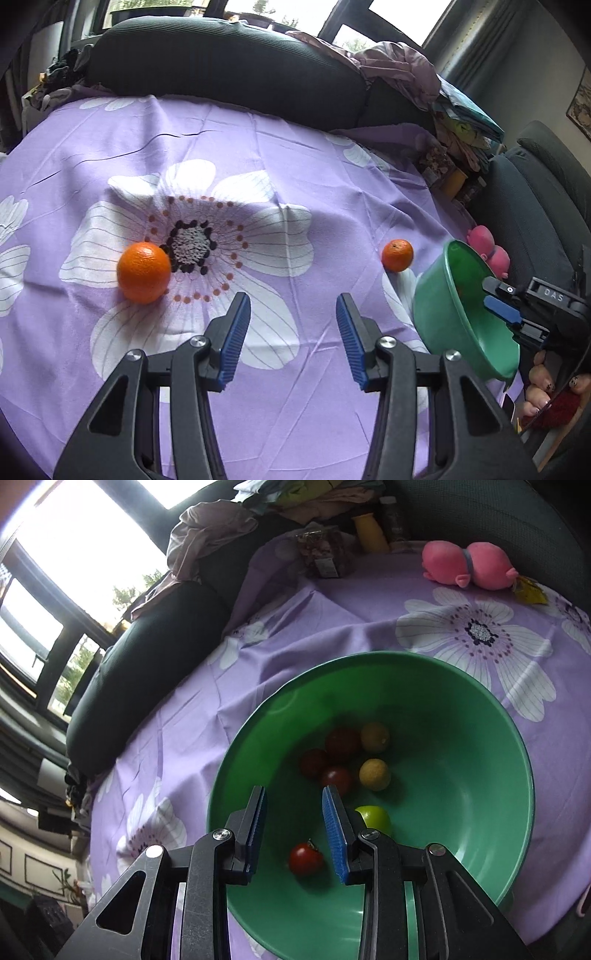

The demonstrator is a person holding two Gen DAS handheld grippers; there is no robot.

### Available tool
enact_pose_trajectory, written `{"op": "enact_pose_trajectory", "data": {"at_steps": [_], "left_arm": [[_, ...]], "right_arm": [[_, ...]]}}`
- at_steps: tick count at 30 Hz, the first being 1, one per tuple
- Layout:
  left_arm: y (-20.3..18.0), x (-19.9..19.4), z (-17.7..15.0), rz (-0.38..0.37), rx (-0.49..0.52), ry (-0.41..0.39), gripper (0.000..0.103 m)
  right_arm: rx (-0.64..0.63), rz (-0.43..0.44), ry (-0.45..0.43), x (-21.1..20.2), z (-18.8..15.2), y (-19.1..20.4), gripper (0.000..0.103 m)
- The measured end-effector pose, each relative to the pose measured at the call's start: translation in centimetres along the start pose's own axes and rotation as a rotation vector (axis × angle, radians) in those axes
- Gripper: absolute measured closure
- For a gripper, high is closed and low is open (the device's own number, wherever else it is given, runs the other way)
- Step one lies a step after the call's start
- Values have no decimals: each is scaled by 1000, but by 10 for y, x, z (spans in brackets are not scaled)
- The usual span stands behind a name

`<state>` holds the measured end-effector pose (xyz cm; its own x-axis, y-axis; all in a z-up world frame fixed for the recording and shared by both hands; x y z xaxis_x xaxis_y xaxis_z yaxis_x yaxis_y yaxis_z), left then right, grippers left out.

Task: Organize fruits
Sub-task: 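Grasp a mandarin with the right tool while the left tool grasps the other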

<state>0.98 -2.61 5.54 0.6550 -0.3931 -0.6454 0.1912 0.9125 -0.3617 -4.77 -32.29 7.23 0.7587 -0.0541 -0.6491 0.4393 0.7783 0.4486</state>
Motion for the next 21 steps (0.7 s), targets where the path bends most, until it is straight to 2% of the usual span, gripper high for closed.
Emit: {"op": "enact_pose_trajectory", "data": {"at_steps": [3,7,13,16,19,21], "left_arm": [[26,-8,8,100,-85,-38,53],[53,-8,11,278,-120,-50,53],[75,13,10,300,-169,43,53],[77,25,10,281,-175,83,54],[76,31,12,297,-155,85,55],[75,34,14,318,-142,87,57]], "right_arm": [[-61,13,-32,-11,-4,17,66],[-102,30,-28,-9,-8,32,63],[-160,-24,-9,-4,3,46,62],[-258,-55,95,14,19,64,57],[-431,-102,194,43,31,93,57],[-547,-163,293,72,32,109,57]]}}
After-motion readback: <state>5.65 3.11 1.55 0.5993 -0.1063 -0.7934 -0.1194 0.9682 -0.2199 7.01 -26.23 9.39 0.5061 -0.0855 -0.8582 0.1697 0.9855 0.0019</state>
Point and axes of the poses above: each gripper's, at about its wrist camera, not at the fingertips, and x roughly the way its jaws point, y to its left, z to its top, the point moved 1 cm from there along x, roughly the way its jaws point, and after that the axes turned 6 degrees about -y, right-handed, at the moved point
